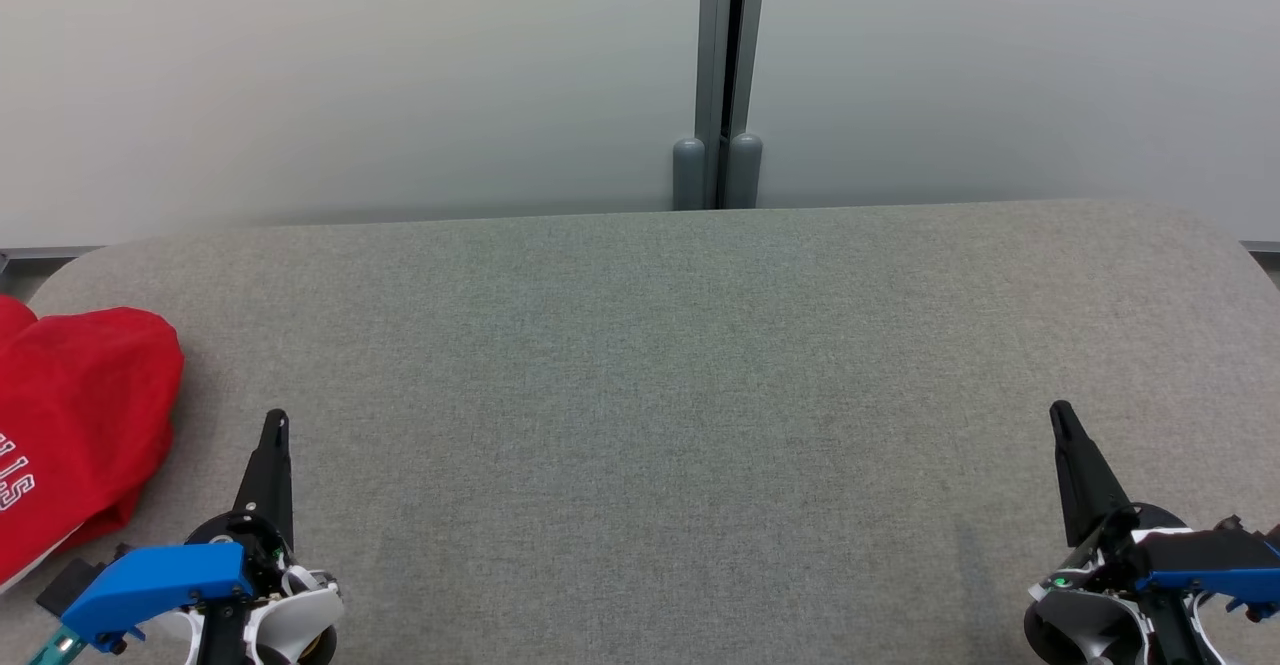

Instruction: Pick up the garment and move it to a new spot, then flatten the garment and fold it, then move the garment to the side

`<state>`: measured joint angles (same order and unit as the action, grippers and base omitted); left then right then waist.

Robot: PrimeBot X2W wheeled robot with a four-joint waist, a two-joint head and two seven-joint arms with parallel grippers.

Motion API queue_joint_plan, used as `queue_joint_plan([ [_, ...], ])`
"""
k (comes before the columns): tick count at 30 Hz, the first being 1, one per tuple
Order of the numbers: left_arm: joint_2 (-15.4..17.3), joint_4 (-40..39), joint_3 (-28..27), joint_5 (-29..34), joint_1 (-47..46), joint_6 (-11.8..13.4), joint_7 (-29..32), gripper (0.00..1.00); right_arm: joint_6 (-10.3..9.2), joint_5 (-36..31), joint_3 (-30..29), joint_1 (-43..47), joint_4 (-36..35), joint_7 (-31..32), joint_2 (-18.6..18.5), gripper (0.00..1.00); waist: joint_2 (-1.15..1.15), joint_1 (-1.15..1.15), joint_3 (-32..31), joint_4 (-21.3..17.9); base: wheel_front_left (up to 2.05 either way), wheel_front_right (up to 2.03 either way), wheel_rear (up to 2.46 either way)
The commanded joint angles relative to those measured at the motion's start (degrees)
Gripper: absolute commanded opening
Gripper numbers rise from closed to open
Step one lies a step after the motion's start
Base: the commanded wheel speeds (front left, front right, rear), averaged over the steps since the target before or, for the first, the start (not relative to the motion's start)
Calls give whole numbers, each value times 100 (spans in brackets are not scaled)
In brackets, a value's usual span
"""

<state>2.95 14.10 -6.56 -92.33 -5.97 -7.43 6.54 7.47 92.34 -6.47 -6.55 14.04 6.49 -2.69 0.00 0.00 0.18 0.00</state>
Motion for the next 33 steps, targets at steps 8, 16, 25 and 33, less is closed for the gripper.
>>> queue_joint_plan([
  [8,-15,-32,1,-19,-52,-11,16,0,5,18,-15,70,-17,26,-38,0,0,0,0,0,0,0,0],
  [16,-1,153,1,28,117,0,-60,100,-8,-78,87,43,112,-90,41,100,0,0,4,2,0,0,0],
  [25,155,209,210,431,60,-1,-352,100,-6,-659,210,7,85,-348,27,100,0,0,21,3,0,0,0],
  [33,270,227,315,1247,4,-2,-560,100,-5,-1541,243,-28,68,-555,23,100,0,0,36,-5,0,0,0],
])
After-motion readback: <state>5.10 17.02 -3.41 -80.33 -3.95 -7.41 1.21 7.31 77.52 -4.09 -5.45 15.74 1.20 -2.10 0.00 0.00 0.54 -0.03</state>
